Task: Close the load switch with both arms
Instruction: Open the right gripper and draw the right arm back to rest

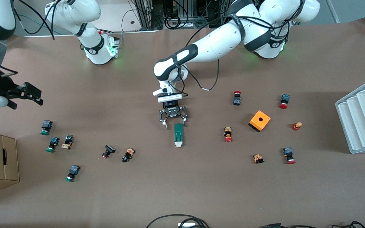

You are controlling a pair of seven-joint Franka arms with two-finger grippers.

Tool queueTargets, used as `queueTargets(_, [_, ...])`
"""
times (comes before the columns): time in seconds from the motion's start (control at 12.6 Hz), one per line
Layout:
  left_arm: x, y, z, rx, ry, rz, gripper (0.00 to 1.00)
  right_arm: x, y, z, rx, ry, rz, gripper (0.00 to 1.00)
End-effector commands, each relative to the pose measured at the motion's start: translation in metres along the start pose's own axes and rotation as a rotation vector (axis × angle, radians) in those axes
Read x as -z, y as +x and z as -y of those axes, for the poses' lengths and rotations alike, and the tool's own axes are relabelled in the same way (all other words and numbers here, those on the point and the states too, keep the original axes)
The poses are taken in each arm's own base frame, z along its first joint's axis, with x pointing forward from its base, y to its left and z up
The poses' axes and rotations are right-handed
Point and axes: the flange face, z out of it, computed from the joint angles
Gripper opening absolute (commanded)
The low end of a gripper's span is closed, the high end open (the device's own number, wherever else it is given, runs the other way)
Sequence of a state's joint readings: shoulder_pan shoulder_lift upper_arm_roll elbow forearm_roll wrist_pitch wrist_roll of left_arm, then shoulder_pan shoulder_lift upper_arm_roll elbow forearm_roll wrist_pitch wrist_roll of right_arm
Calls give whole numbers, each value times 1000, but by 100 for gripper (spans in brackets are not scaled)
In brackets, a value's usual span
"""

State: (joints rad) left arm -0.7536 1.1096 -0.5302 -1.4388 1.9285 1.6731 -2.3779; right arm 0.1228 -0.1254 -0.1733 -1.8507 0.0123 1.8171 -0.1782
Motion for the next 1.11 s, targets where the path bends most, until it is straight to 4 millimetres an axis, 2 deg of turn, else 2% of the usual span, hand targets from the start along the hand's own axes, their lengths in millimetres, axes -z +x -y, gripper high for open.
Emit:
queueTargets(0.0, [16, 37, -10, -42, 23, 36, 100, -15, 2, -5, 30, -23, 9, 100])
queueTargets(0.48, [32, 105, -20, -154, 67, 145, 100, -3, 7, -3, 30, -27, 1, 100])
queueTargets(0.64, [42, 137, -24, -179, 61, 187, 100, 6, 7, -2, 28, -24, 15, 100])
queueTargets(0.95, [57, 217, -21, -295, 76, 314, 100, 3, 11, -2, 28, -28, 15, 100])
queueTargets(1.03, [61, 230, -20, -304, 74, 329, 100, 3, 11, -1, 25, -27, 18, 100])
